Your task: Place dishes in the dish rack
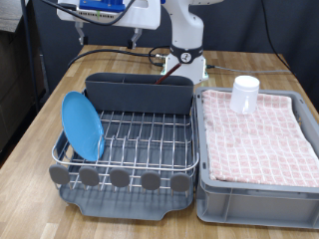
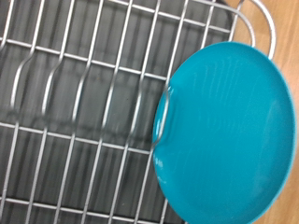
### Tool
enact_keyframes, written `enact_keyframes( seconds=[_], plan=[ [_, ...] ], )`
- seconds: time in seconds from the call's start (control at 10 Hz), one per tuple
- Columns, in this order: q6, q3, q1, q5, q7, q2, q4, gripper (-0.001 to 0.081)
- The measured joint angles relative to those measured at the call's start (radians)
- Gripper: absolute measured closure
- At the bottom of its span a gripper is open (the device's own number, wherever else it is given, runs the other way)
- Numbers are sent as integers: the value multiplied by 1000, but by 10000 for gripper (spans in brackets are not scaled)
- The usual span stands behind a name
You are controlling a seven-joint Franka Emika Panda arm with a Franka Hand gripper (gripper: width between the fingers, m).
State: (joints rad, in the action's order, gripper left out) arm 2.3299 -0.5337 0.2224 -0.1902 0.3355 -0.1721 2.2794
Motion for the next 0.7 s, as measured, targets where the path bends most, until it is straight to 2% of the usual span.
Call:
enact_keyframes(
  seconds=[0.2,0.5,0.7],
  plan=[
    [-57,39,13,1,90,0,17,4],
    [-59,102,51,94,234,-9,66,4],
    [-58,150,76,118,319,-14,90,4]
  ],
)
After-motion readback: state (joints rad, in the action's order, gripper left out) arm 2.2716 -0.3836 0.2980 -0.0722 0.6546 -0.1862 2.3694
